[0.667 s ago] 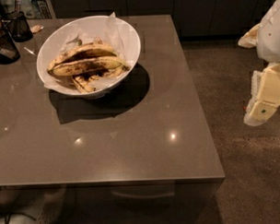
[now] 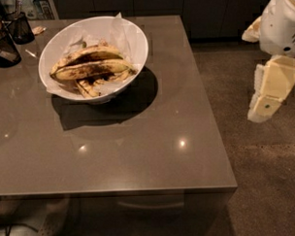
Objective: Pick banana from white bowl
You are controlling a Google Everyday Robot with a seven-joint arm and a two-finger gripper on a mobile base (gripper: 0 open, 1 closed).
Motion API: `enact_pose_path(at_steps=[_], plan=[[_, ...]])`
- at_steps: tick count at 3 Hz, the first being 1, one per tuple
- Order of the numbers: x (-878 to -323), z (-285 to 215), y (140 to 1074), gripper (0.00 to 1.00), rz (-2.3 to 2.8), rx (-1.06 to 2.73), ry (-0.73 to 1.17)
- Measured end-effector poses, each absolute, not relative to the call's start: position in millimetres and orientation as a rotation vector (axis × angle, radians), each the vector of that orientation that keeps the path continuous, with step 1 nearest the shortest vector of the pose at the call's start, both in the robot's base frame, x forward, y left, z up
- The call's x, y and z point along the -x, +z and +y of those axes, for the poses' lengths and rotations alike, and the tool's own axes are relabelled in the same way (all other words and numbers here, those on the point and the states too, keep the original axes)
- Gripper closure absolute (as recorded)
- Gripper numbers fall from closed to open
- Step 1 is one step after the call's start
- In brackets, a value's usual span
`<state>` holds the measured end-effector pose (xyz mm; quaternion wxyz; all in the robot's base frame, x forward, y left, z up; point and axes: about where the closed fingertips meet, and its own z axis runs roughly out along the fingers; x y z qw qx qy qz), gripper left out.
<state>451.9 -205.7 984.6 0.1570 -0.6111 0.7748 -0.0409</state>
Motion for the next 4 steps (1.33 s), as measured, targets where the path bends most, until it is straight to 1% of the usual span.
enact_pose_path(at_steps=[2,4], plan=[[-506.0,-170.4,982.7,0.0,2.215,1.919,-0.177],[-522.8,-156.1,991.2,0.0,2.134,1.884,-0.18]])
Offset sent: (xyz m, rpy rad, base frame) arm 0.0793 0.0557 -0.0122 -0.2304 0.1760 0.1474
